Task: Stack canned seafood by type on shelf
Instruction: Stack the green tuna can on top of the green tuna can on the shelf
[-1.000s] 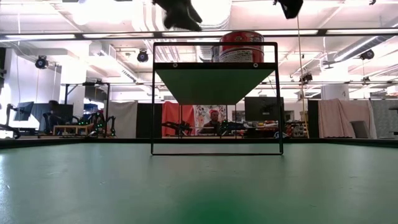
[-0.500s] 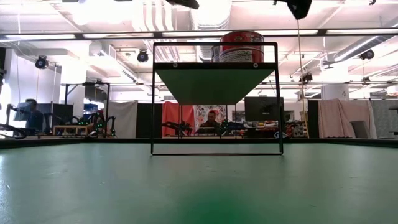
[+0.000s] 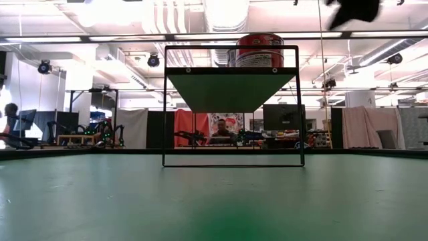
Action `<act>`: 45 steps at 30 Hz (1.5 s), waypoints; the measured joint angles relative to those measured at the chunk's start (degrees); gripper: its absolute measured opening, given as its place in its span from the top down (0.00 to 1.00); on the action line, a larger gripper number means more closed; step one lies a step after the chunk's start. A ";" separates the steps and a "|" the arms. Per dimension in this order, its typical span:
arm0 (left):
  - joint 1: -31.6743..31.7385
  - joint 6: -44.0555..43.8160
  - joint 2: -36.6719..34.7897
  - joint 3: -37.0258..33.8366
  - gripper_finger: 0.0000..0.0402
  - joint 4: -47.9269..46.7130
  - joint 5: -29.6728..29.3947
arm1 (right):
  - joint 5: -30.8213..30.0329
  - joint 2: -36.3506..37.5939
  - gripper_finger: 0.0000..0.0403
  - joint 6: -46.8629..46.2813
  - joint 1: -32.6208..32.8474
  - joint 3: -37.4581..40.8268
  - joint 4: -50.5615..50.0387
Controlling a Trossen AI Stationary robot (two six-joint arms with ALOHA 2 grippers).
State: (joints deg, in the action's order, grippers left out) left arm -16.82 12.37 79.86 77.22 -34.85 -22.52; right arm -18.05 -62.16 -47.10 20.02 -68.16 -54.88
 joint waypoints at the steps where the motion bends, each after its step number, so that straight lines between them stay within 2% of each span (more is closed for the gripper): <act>1: -1.09 -1.62 -1.15 -1.67 0.61 0.50 -2.58 | 0.07 -1.27 0.39 -3.06 1.28 -0.89 -3.69; 6: -6.21 -10.16 -7.68 -9.30 0.62 5.67 -13.35 | 6.90 -5.03 0.39 -20.09 7.20 -2.62 -18.66; 11: -9.10 -14.58 -12.72 -15.38 0.62 9.86 -22.68 | 14.60 -6.20 0.41 -32.68 13.70 -1.06 -19.44; 13: -9.71 -15.30 -14.35 -16.67 0.62 10.44 -24.86 | 15.93 -6.58 0.41 -37.79 16.30 -0.41 -19.58; 20: -9.79 -17.13 -16.35 -16.92 0.62 11.85 -24.98 | 18.59 -7.34 0.44 -52.04 22.96 6.69 -18.94; 26: -9.79 -16.14 -16.26 -16.92 0.62 10.29 -24.94 | 18.58 -7.42 0.50 -57.05 25.41 13.26 -16.20; 29: -9.79 -16.12 -16.24 -16.92 0.62 9.81 -24.94 | 20.43 -7.84 0.58 -60.38 25.50 15.46 -16.17; 38: -9.79 -15.82 -16.24 -16.92 0.62 9.75 -24.94 | 21.11 -11.76 0.95 -60.93 25.50 17.73 -11.34; 45: -9.79 -15.42 -16.24 -16.92 0.62 9.66 -24.94 | 24.07 -18.75 0.98 -59.83 25.92 18.08 -10.40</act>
State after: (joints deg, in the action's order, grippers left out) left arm -26.61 -3.04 63.61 60.29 -25.19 -47.46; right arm 6.02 -80.91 -106.93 45.93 -50.09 -65.28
